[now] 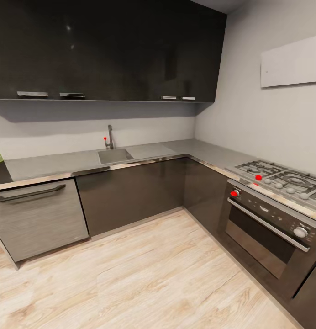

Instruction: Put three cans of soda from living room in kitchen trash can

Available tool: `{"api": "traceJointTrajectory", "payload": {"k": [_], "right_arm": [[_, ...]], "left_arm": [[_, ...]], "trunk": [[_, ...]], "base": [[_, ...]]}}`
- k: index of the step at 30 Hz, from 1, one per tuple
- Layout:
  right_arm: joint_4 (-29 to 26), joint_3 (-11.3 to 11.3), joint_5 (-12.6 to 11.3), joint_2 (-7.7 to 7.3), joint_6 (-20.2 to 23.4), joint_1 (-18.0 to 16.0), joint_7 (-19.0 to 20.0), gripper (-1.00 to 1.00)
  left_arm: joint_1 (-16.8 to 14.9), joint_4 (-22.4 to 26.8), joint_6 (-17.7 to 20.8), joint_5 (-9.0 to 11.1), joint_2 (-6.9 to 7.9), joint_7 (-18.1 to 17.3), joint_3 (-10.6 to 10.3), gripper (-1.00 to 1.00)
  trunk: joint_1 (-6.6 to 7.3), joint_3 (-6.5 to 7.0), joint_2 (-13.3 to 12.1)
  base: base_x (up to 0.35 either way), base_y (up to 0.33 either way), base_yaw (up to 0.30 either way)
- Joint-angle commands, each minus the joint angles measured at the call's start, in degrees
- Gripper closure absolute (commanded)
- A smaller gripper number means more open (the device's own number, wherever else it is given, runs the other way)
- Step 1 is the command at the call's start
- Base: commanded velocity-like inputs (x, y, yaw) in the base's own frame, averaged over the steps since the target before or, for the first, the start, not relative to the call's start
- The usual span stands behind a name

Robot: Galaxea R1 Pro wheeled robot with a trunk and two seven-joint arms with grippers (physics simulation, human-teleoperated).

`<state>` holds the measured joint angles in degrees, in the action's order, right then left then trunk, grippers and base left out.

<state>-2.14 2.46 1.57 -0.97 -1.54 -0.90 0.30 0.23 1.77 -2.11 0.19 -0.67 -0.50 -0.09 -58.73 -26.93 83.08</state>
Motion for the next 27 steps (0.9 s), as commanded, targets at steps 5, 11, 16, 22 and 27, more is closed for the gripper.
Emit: {"api": "traceJointTrajectory", "payload": {"k": [5,11,16,22,27], "right_arm": [[-1.63,1.62,0.21,-0.25,-1.62,-0.42,-0.03,-1.00],[-46.74,4.87,0.26,-0.33,0.19,-0.45,0.04,-1.00],[-59.75,4.58,0.03,-0.77,6.33,-0.43,2.41,-1.00],[-73.57,4.33,0.15,-1.21,8.90,-0.02,6.43,-1.00],[-82.18,4.03,0.13,-1.47,4.15,4.78,7.12,-1.00]], "left_arm": [[0.32,1.61,0.12,0.04,-0.25,-0.03,-0.22,-1.00],[0.39,60.24,0.46,0.00,-0.30,-0.03,-0.41,-1.00],[0.39,68.18,0.51,-0.01,-0.24,-0.03,-0.36,-1.00],[0.41,76.79,0.31,-0.01,-0.22,-0.05,-0.35,-1.00],[2.28,79.61,-1.00,-0.11,-0.23,-0.10,-0.49,-1.00]], "trunk": [[0.00,0.00,0.00],[0.00,0.00,0.00],[0.00,0.00,0.00],[0.00,0.00,0.00],[0.00,0.00,0.00]], "base": [[0.000,0.000,0.000],[0.000,0.000,0.000],[0.000,0.000,0.000],[0.000,0.000,0.000],[0.000,0.000,0.000]]}}
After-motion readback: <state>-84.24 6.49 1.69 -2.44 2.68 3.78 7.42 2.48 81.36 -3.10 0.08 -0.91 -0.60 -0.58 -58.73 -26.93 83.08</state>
